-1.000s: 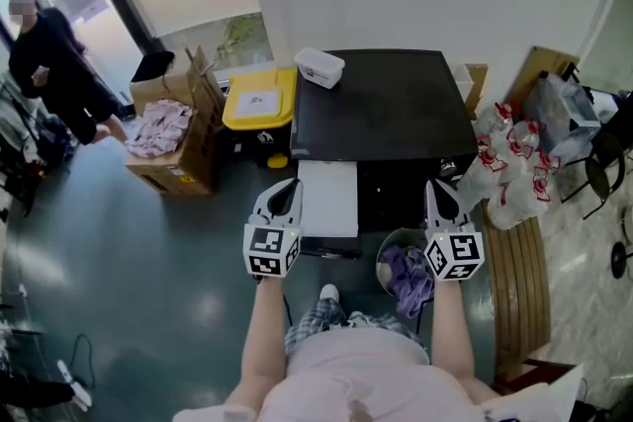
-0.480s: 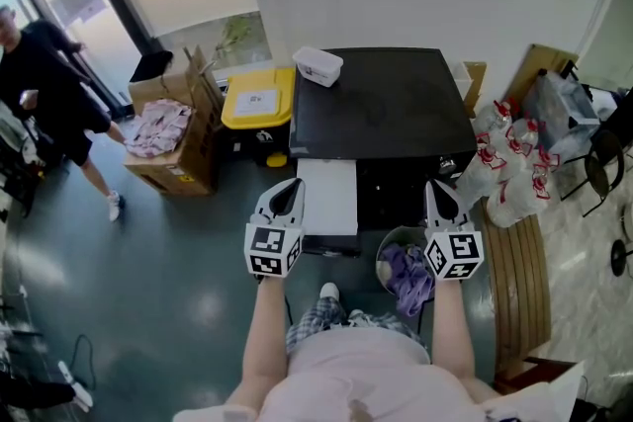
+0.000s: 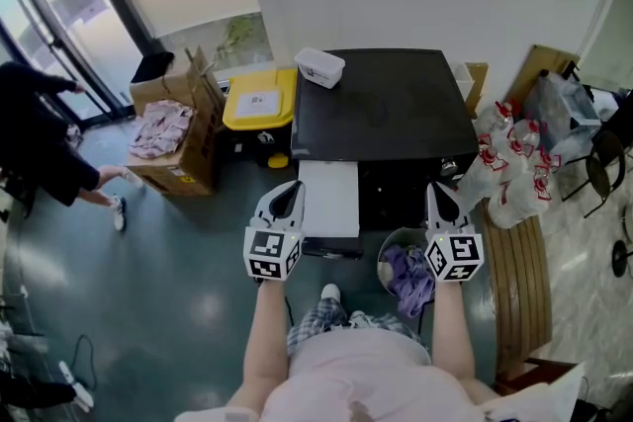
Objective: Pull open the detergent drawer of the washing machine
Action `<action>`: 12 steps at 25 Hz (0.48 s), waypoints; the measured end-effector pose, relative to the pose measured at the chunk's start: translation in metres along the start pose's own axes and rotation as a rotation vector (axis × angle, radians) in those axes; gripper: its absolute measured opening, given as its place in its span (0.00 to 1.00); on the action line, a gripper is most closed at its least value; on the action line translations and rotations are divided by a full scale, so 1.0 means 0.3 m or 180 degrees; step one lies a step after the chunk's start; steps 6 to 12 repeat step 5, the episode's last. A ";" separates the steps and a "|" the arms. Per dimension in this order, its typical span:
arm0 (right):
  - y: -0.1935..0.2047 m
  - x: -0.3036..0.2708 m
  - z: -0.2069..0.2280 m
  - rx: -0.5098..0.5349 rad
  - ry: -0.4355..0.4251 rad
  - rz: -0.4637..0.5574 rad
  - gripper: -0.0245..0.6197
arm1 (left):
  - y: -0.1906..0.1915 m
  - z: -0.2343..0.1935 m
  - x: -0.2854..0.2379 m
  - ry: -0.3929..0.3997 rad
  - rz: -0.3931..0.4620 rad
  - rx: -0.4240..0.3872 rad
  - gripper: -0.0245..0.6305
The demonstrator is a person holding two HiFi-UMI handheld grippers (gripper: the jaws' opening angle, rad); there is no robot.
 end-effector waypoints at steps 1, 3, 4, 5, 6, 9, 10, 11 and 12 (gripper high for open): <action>0.001 -0.001 0.000 -0.0001 0.0002 -0.0002 0.06 | -0.002 0.000 -0.001 0.0004 0.0002 -0.0002 0.08; 0.002 -0.004 -0.001 0.0000 0.0007 -0.0007 0.06 | -0.004 0.000 -0.003 0.0016 0.0003 -0.0005 0.08; 0.002 -0.005 -0.001 0.0000 0.0010 -0.0010 0.06 | -0.004 -0.001 -0.005 0.0021 0.0001 -0.0005 0.08; 0.002 -0.007 -0.002 0.0000 0.0013 -0.0014 0.06 | -0.005 -0.002 -0.006 0.0026 -0.0001 -0.0005 0.07; 0.002 -0.007 -0.002 0.0000 0.0013 -0.0014 0.06 | -0.005 -0.002 -0.006 0.0026 -0.0001 -0.0005 0.07; 0.002 -0.007 -0.002 0.0000 0.0013 -0.0014 0.06 | -0.005 -0.002 -0.006 0.0026 -0.0001 -0.0005 0.07; 0.002 -0.007 -0.002 0.0000 0.0013 -0.0014 0.06 | -0.005 -0.002 -0.006 0.0026 -0.0001 -0.0005 0.07; 0.002 -0.007 -0.002 0.0000 0.0013 -0.0014 0.06 | -0.005 -0.002 -0.006 0.0026 -0.0001 -0.0005 0.07; 0.002 -0.007 -0.002 0.0000 0.0013 -0.0014 0.06 | -0.005 -0.002 -0.006 0.0026 -0.0001 -0.0005 0.07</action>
Point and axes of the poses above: the fingertips, and each gripper's own axes: x backward along the fingers, z to its right, y out of its underside, the point moved 2 cm from there along x, backward along the fingers, and after that the axes turned 14 degrees about x, right-handed, at the moved point
